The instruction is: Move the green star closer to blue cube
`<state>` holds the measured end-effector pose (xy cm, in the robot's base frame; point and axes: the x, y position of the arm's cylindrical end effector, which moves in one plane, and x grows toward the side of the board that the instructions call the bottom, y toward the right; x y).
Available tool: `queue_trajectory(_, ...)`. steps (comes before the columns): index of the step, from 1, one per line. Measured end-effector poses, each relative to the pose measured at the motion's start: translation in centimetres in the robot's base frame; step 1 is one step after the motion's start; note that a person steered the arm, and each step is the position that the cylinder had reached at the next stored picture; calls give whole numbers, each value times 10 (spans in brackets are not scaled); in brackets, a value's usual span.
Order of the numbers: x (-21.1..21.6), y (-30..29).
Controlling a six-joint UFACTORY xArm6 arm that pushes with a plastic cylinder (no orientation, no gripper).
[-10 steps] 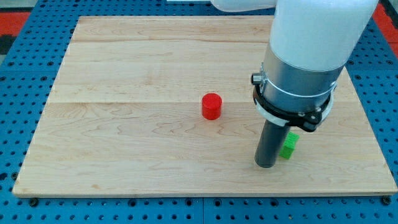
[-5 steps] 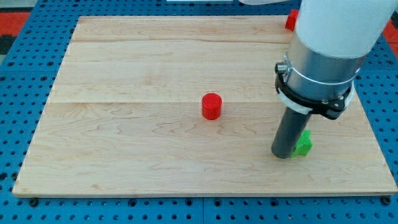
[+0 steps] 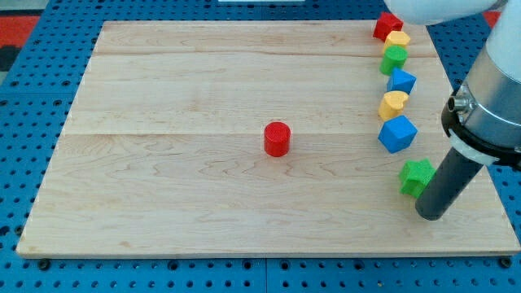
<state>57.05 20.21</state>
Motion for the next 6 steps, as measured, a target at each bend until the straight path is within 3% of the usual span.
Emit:
queue_trajectory(4,-19,3)
queue_trajectory(6,-19,38)
